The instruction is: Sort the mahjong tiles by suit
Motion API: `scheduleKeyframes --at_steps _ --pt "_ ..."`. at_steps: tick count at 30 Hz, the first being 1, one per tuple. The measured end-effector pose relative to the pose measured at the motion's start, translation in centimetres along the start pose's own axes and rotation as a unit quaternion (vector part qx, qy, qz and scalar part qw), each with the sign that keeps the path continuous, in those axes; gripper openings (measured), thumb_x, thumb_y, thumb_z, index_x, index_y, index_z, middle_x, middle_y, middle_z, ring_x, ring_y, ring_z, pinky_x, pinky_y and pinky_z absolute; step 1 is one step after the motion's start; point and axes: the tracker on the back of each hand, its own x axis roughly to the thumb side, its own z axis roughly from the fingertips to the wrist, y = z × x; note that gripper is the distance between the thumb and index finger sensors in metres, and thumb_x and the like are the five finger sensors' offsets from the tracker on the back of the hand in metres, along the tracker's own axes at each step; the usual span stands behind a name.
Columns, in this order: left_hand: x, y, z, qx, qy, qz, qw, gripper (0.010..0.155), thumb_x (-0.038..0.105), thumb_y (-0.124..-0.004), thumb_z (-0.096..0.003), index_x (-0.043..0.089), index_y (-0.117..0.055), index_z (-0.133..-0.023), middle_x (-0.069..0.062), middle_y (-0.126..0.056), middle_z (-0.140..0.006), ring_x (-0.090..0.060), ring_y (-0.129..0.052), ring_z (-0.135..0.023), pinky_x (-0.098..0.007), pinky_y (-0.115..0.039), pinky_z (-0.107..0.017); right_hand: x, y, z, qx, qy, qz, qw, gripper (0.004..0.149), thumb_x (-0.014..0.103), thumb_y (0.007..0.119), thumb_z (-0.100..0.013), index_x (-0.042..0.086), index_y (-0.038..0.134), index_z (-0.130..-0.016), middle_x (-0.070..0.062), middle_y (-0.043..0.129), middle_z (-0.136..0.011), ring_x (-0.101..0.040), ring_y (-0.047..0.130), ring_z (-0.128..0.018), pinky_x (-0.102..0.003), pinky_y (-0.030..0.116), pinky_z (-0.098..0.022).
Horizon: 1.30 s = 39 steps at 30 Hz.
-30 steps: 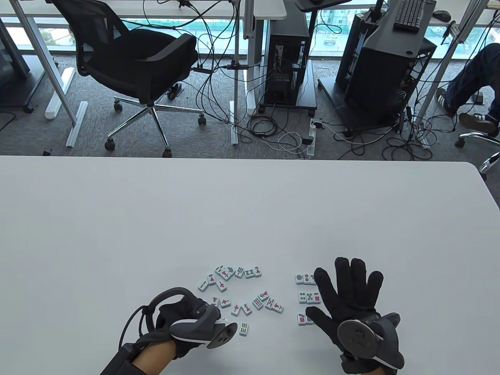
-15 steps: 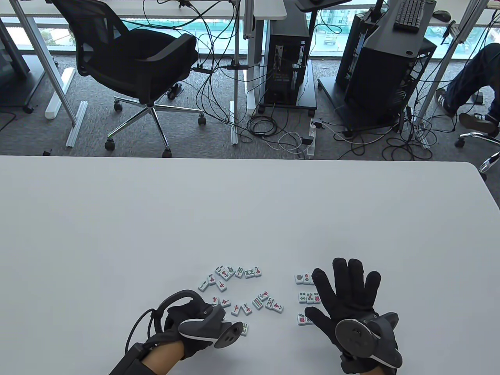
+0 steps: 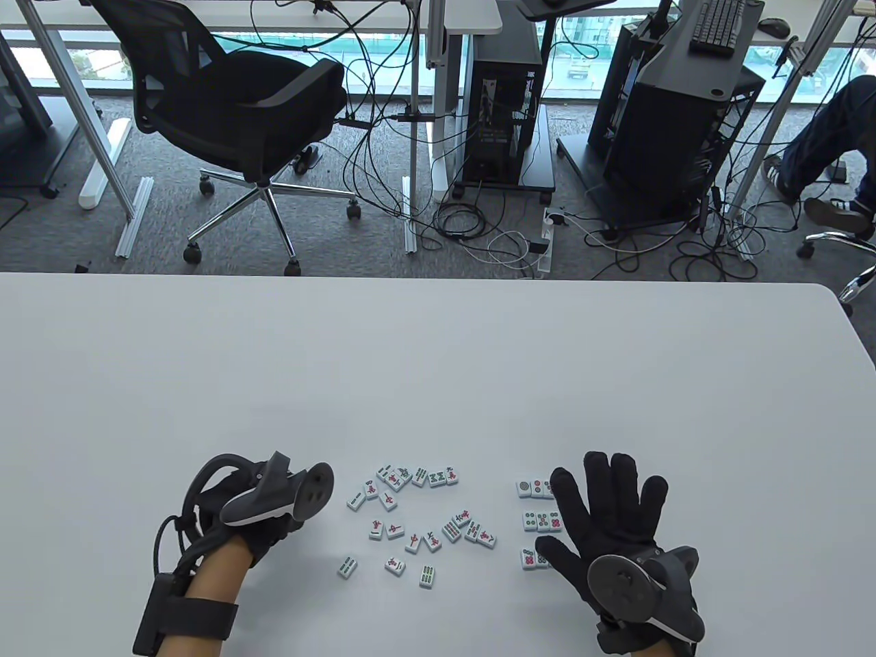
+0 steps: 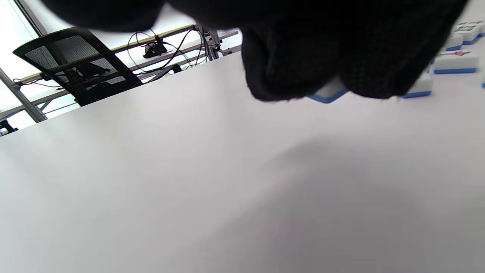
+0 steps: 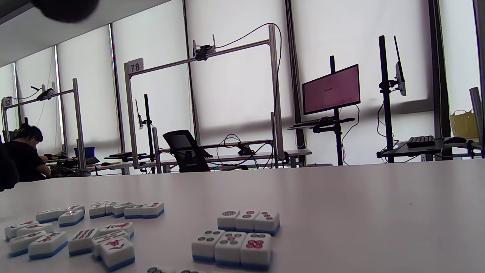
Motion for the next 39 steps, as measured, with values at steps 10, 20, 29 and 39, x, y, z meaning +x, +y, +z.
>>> scheduleKeyframes --at_steps 10,20,29,39 --pt "-0.6 -3.8 -0.3 -0.031 0.026 -0.009 0.999 0.059 0.052 -0.091 -0.0291 0.016 -0.087 -0.076 0.013 -0.099 -0.046 -0.002 -0.091 -0.012 -0.032 -0.087 -0.023 0.1 0.2 0.0 0.006 0.008 0.006 1.000 0.080 0.065 0.055 -0.051 0.036 0.010 -0.110 -0.007 -0.004 -0.116 -0.036 -0.012 -0.100 -0.068 -0.001 -0.067" --pt "0.4 0.7 1.5 -0.002 0.023 -0.019 1.000 0.060 0.049 -0.090 -0.0310 0.023 -0.083 -0.085 0.011 -0.099 -0.051 -0.005 -0.093 -0.018 -0.035 -0.086 -0.028 0.1 0.4 -0.1 0.020 0.012 0.001 1.000 0.079 0.065 0.055 -0.051 0.036 0.012 -0.110 -0.009 -0.003 -0.116 -0.037 -0.010 -0.101 -0.069 0.001 -0.068" --pt "9.5 4.0 2.0 0.098 -0.104 -0.066 0.988 0.049 0.052 -0.088 -0.0317 0.023 -0.093 -0.071 0.013 -0.101 -0.039 -0.002 -0.090 -0.007 -0.032 -0.086 -0.018 0.1 0.6 -0.1 0.034 0.014 -0.005 0.999 0.079 0.065 0.056 -0.050 0.035 0.017 -0.112 -0.009 0.000 -0.117 -0.037 -0.009 -0.101 -0.069 0.001 -0.068" --pt "15.5 2.9 1.2 0.056 -0.190 -0.064 0.978 0.052 0.055 -0.088 -0.0302 0.022 -0.094 -0.070 0.014 -0.101 -0.036 -0.001 -0.089 -0.004 -0.031 -0.086 -0.015 0.1 1.0 -0.3 0.039 0.011 -0.012 0.999 0.079 0.064 0.056 -0.050 0.034 0.018 -0.112 -0.009 0.000 -0.117 -0.037 -0.009 -0.102 -0.069 0.001 -0.068"
